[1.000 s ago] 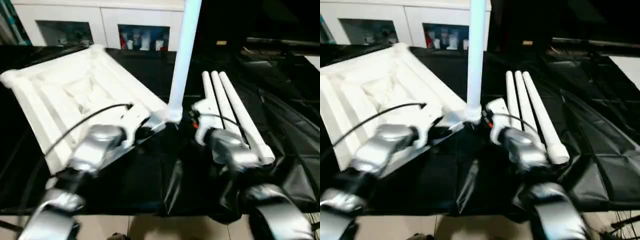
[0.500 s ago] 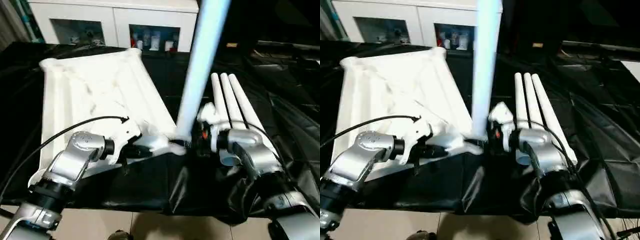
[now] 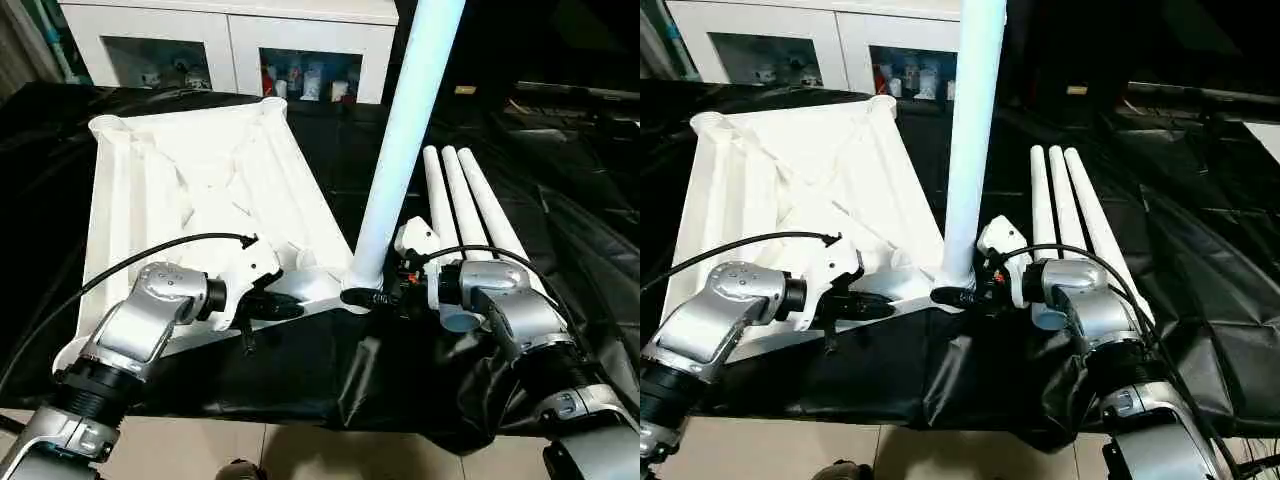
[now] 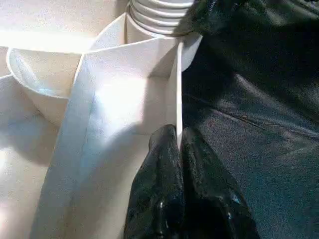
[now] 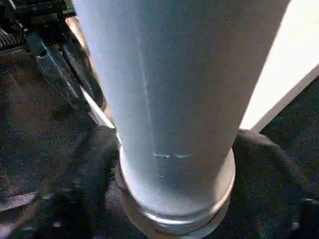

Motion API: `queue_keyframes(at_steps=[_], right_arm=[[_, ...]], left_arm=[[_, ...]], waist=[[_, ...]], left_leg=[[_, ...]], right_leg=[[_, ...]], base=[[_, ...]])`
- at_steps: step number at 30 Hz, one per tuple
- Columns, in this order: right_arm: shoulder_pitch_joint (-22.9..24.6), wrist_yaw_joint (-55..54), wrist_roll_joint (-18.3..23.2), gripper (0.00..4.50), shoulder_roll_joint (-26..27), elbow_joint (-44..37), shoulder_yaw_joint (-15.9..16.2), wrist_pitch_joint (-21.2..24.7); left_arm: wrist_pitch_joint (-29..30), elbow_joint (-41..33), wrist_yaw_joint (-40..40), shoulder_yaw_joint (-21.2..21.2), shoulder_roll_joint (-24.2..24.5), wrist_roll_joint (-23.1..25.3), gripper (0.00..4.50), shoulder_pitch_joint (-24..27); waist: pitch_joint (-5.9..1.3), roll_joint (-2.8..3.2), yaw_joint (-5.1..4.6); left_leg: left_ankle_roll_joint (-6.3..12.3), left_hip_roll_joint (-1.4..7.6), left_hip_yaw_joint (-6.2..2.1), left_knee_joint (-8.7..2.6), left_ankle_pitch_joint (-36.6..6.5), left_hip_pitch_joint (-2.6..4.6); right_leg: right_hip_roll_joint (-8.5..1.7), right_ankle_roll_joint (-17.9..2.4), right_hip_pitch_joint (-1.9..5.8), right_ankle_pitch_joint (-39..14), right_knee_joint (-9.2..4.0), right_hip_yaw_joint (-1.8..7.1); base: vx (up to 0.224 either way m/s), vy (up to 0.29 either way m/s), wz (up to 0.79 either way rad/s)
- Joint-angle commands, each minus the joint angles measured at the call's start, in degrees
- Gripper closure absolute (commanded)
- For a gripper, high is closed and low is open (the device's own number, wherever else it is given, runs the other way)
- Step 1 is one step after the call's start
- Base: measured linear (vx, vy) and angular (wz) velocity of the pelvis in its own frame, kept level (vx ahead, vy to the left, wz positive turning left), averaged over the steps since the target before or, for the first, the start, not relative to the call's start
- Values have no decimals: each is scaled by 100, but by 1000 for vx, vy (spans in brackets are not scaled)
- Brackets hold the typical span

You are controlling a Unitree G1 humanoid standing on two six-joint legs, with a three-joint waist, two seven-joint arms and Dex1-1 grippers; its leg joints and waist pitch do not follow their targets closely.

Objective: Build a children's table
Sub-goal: Rotate leg to tighten

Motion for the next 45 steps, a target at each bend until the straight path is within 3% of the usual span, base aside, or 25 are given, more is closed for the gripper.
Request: queue_keyframes(at_steps=[1,12,17,23,26,27,28,29,31,34,39,42,44,45], right_arm=[[-28,50,-20,124,-54,-124,32,8],[72,-41,-159,178,-45,-29,112,-124],[59,-716,-177,183,184,277,-107,-59],[70,-2071,-125,183,787,667,-487,130],[-13,-3113,-83,184,1310,924,-716,185],[-103,-3752,-49,184,1641,1124,-848,157],[-188,-4186,-33,184,1840,1275,-938,100],[-278,-4560,-22,184,2011,1430,-1032,43],[-409,-4956,-52,184,2188,1637,-1115,-53],[-574,-5302,-183,184,2348,1857,-1089,-182],[-683,-5013,-66,184,2474,1901,-1194,-341],[-692,-4692,21,114,2490,1812,-1238,-480],[-679,-4227,88,111,2321,1611,-1180,-693],[-648,-3853,211,100,2205,1435,-1156,-554]], left_arm=[[14,-182,-129,-31,10,-164,450,13],[40,-196,-153,-69,13,-149,450,48],[76,-70,39,-50,-97,-91,450,8],[279,584,1185,37,-698,290,450,-382],[476,1055,1962,172,-1207,391,450,-703],[544,1367,2459,257,-1506,453,450,-898],[524,1564,2809,327,-1685,490,450,-1013],[477,1735,3130,388,-1835,524,450,-1110],[391,1912,3472,466,-1998,550,450,-1213],[288,2032,3678,459,-2090,631,450,-1276],[249,1900,3367,374,-2029,639,450,-1220],[192,1806,3158,315,-1952,644,450,-1182],[160,1607,2770,217,-1741,579,450,-1072],[156,1501,2607,174,-1639,560,450,-1015]], waist=[[-366,29,-24],[-387,34,-19],[-388,29,-28],[-359,36,-116],[-323,62,-128],[-262,69,-159],[-273,61,-146],[-286,54,-156],[-302,48,-140],[-323,44,-136],[-346,31,-126],[-343,39,-130],[-344,41,-135],[-333,7,-168]], left_leg=[[559,188,-24,-340,-492,176],[577,181,-25,-319,-412,172],[545,180,-24,-322,-453,172],[222,185,-23,-384,-926,192],[35,185,-45,-430,-1355,224],[-179,177,-40,-471,-1898,294],[-243,180,-59,-473,-2031,323],[-287,174,-70,-476,-2050,300],[-279,176,-77,-481,-2015,305],[-185,163,-75,-485,-1710,243],[24,157,-61,-459,-1304,197],[127,157,-56,-456,-1142,185],[159,166,-63,-460,-1207,182],[205,166,-62,-472,-1251,147]], right_leg=[[-288,-1666,291,857,-286,189],[-285,-1694,299,987,-266,183],[-289,-1701,297,921,-266,188],[-304,-1587,275,127,-350,207],[-326,-1447,252,-547,-433,210],[-326,-1337,173,-1347,-518,227],[-342,-1280,180,-1570,-539,224],[-354,-1197,186,-1673,-550,236],[-344,-1098,176,-1574,-558,234],[-332,-1055,205,-1099,-521,227],[-328,-1099,260,-449,-464,215],[-323,-1179,274,-216,-447,203],[-337,-1206,286,-265,-452,200],[-333,-1204,300,-294,-456,199]], base=[[0,0,0],[0,0,0],[0,0,0],[0,0,0],[0,0,0],[0,0,0],[0,0,0],[0,0,0],[0,0,0],[0,0,0],[0,0,0],[0,0,0],[0,0,0],[0,0,0]])
